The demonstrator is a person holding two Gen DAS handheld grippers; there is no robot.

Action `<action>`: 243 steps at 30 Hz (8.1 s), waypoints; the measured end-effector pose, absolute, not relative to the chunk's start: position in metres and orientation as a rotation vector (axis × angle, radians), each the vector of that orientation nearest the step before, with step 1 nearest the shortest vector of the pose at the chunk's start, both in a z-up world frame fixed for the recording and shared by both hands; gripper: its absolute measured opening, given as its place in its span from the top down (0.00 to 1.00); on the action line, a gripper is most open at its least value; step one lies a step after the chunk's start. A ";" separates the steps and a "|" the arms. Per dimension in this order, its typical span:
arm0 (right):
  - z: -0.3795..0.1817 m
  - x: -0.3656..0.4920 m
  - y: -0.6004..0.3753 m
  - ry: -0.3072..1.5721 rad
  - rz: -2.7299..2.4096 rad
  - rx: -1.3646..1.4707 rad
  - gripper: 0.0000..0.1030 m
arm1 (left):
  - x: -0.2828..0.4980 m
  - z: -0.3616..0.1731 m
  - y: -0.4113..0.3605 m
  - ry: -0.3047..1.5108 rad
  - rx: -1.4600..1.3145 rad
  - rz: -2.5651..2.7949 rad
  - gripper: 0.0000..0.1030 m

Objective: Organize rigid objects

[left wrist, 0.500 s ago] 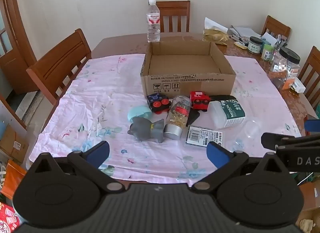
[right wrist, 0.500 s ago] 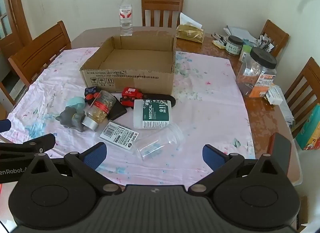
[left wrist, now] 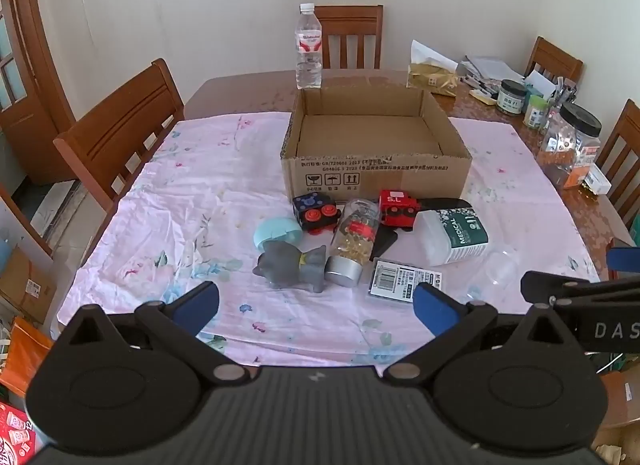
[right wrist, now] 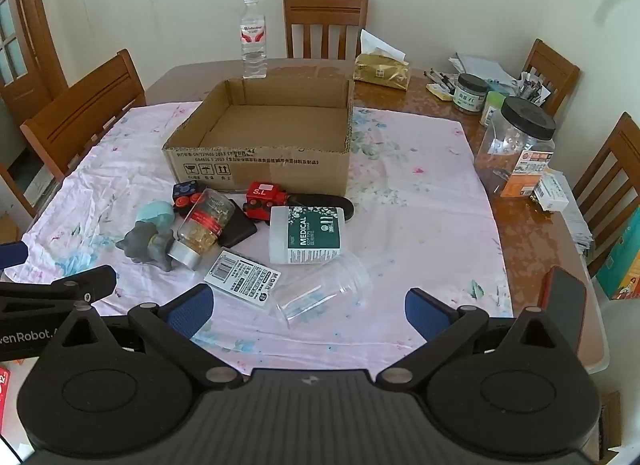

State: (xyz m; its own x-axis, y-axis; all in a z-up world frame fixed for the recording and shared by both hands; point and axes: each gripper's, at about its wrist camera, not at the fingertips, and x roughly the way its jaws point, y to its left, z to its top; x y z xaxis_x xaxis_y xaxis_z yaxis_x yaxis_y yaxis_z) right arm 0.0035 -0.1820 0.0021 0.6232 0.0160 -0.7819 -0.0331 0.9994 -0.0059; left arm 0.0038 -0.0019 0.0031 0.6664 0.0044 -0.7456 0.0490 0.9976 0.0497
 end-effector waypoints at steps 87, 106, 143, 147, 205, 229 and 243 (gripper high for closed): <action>-0.083 0.088 -0.211 0.922 0.226 -0.030 0.00 | 0.044 -0.062 0.025 0.875 0.069 -0.080 0.01; -0.114 0.061 -0.180 1.092 0.222 -0.135 0.00 | 0.072 -0.088 0.032 0.929 0.084 -0.082 0.01; -0.135 0.079 -0.194 1.092 0.116 -0.128 0.00 | 0.110 -0.132 0.046 0.901 0.143 -0.115 0.01; -0.136 0.076 -0.196 1.073 0.128 -0.118 0.00 | 0.112 -0.135 0.045 0.894 0.163 -0.170 0.13; 0.004 0.188 -0.194 0.861 0.202 -0.093 0.09 | 0.259 -0.007 0.018 0.813 0.265 -0.420 0.29; 0.003 0.270 -0.166 0.925 0.117 -0.117 0.09 | 0.325 -0.026 0.042 0.749 0.215 -0.393 0.05; -0.006 0.362 -0.140 0.922 0.130 -0.177 0.02 | 0.277 -0.041 0.101 0.818 0.096 -0.248 0.04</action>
State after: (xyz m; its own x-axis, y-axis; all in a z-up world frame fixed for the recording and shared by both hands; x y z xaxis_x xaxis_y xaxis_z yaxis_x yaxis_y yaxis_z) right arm 0.3618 -0.1398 -0.0060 0.5980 0.0357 -0.8007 -0.1872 0.9776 -0.0962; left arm 0.2774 0.1005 -0.0409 0.6568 -0.1813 -0.7320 0.2550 0.9669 -0.0108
